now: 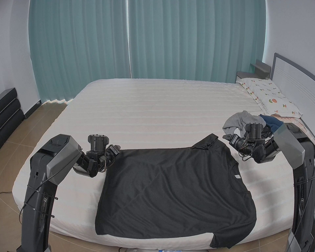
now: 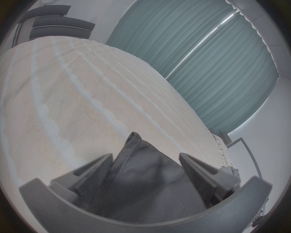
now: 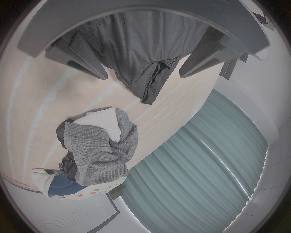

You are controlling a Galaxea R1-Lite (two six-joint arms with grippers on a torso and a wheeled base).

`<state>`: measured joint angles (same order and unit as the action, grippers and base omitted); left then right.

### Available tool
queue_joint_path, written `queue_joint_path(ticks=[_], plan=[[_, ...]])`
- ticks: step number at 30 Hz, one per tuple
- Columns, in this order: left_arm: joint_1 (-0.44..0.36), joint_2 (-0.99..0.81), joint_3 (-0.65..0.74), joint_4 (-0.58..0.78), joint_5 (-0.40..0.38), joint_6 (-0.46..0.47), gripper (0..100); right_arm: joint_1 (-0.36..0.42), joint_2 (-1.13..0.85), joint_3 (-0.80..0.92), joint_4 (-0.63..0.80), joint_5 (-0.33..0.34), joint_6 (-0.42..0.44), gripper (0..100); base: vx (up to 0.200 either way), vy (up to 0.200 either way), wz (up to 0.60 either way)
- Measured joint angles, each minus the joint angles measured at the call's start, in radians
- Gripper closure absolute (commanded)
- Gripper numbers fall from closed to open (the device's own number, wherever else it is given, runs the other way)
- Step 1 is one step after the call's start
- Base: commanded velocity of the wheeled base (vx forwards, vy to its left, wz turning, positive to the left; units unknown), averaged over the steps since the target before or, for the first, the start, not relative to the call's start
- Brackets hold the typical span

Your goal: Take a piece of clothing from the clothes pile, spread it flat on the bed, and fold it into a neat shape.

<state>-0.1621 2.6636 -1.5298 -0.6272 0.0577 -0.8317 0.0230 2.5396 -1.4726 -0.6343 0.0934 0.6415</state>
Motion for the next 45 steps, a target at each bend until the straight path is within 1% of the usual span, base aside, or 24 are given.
queue_joint_path(ticks=[5,8,12,16,18,19,22,29,32,35,38,41,45], plan=[[-0.004,0.009,-0.001,-0.003,0.004,0.001,100,0.002,0.03,-0.032,0.001,-0.003,-0.003,0,0.0,0.0,0.0],[-0.004,0.011,-0.001,-0.008,0.021,-0.001,100,0.003,0.055,-0.058,0.005,-0.005,-0.007,0,0.0,0.0,0.0],[-0.004,0.012,0.001,-0.01,0.041,-0.004,100,0.006,0.092,-0.095,0.009,-0.008,-0.028,0,0.0,0.0,0.0],[-0.002,0.012,0.005,-0.01,0.045,-0.006,100,0.01,0.122,-0.119,0.011,-0.012,-0.042,0,0.0,0.0,0.0],[-0.001,0.011,0.006,-0.01,0.045,-0.007,100,0.011,0.136,-0.134,0.011,-0.024,-0.045,0,0.0,0.0,0.0],[-0.001,0.011,0.007,-0.009,0.045,-0.007,100,0.011,0.141,-0.14,0.01,-0.03,-0.046,100,0.0,0.0,0.0],[-0.001,0.011,0.008,-0.009,0.045,-0.007,100,0.01,0.158,-0.158,0.011,-0.043,-0.047,100,0.0,0.0,0.0],[0.0,0.009,0.01,-0.01,0.045,-0.009,100,0.004,0.169,-0.164,-0.005,-0.045,-0.043,100,0.0,0.0,0.0],[0.0,0.008,0.009,-0.011,0.046,-0.012,100,0.002,0.165,-0.16,-0.033,-0.045,-0.04,100,0.0,0.0,0.0],[0.0,0.006,0.006,-0.02,0.047,-0.043,100,0.0,0.159,-0.156,-0.085,-0.045,-0.037,100,0.0,0.0,0.0],[0.004,0.002,0.003,-0.047,0.062,-0.079,100,-0.005,0.148,-0.147,-0.131,-0.046,-0.036,100,0.0,0.0,0.0],[0.011,-0.002,0.002,-0.092,0.09,-0.085,100,-0.01,0.14,-0.142,-0.171,-0.051,-0.034,100,0.0,0.0,0.0],[0.024,-0.007,0.004,-0.165,0.134,-0.087,100,-0.018,0.132,-0.141,-0.223,-0.074,-0.034,100,0.0,0.0,0.0]])
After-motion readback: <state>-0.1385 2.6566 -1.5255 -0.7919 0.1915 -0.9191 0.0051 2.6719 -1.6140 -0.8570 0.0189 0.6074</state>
